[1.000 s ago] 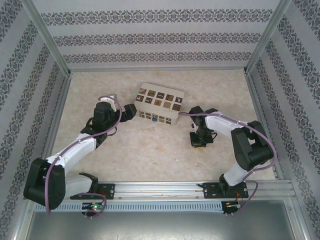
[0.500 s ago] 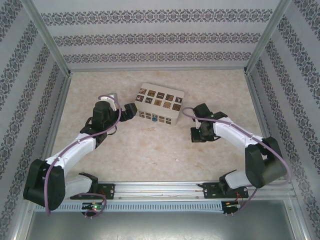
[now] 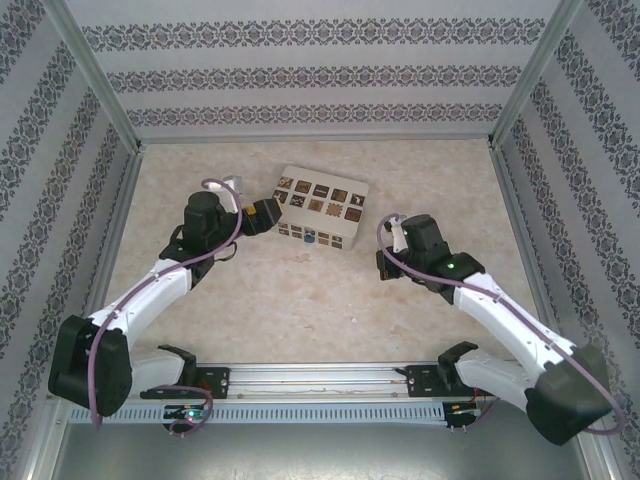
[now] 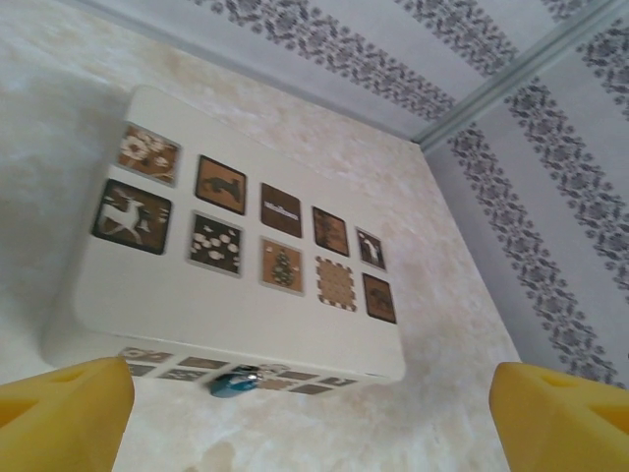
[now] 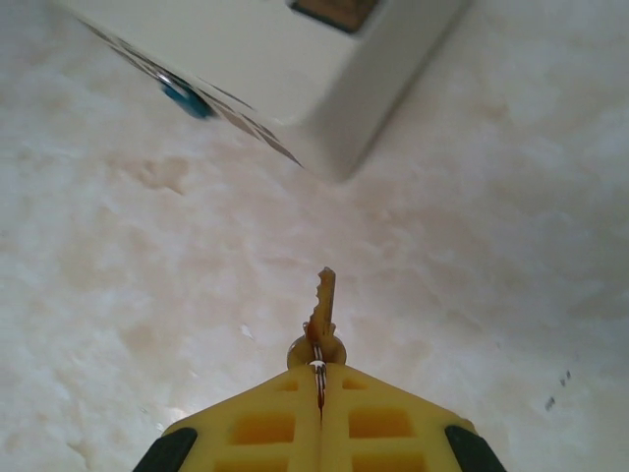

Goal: Unlock a padlock with a key

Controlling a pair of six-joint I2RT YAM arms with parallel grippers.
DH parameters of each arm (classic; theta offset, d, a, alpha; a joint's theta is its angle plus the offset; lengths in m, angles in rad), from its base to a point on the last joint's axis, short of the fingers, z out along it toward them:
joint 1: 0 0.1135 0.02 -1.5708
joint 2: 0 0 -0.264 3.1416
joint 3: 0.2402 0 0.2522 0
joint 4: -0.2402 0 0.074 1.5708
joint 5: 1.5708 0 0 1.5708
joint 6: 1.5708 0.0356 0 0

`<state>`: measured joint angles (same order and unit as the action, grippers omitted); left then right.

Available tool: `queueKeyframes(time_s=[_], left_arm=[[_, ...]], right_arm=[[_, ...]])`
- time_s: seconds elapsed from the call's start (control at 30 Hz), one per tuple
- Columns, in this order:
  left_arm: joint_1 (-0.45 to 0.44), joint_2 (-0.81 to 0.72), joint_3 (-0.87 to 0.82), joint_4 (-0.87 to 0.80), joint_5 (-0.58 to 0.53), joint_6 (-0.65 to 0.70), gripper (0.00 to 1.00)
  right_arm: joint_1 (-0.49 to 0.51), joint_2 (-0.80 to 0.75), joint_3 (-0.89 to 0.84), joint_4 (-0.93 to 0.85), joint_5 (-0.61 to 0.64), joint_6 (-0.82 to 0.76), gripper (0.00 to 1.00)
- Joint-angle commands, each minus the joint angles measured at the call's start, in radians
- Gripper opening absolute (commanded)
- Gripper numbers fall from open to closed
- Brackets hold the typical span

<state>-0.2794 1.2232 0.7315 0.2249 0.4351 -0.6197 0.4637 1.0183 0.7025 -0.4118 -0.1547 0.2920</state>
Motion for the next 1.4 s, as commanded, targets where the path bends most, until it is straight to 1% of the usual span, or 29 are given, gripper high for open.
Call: queueKeyframes(time_s=[0.0, 0.2, 0.3, 0.43, 0.6, 0.7, 0.93, 1.1, 1.37], left_arm=[[-0.007, 0.026, 0.049, 0.044, 0.11, -0.018, 0.92], [-0.061, 0.069, 0.112, 0.044, 0.196, 0.004, 0.88], [-0.087, 0.093, 0.145, 0.041, 0.244, 0.021, 0.81], [-0.123, 0.125, 0.189, 0.026, 0.304, 0.037, 0.75], [-0.196, 0.154, 0.266, -0.103, 0.312, 0.122, 0.71], [-0.237, 0.173, 0.293, -0.136, 0.319, 0.141, 0.7], [-0.313, 0.221, 0.325, -0.116, 0.333, 0.11, 0.66], [-0.341, 0.257, 0.328, -0.082, 0.343, 0.08, 0.63], [-0.384, 0.314, 0.358, -0.075, 0.355, 0.074, 0.58]], right_arm=[[0.026, -0.081, -0.041, 0.113, 0.008, -0.054, 0.0], [0.066, -0.187, -0.088, 0.176, 0.034, -0.106, 0.0], [0.096, -0.221, -0.1, 0.198, 0.066, -0.131, 0.0], [0.141, -0.242, -0.1, 0.213, 0.102, -0.192, 0.0], [0.218, -0.247, -0.091, 0.222, 0.192, -0.274, 0.0], [0.244, -0.234, -0.082, 0.23, 0.221, -0.285, 0.0], [0.289, -0.191, -0.064, 0.252, 0.255, -0.301, 0.0], [0.308, -0.179, -0.054, 0.267, 0.267, -0.311, 0.0], [0.332, -0.173, -0.049, 0.288, 0.284, -0.324, 0.0]])
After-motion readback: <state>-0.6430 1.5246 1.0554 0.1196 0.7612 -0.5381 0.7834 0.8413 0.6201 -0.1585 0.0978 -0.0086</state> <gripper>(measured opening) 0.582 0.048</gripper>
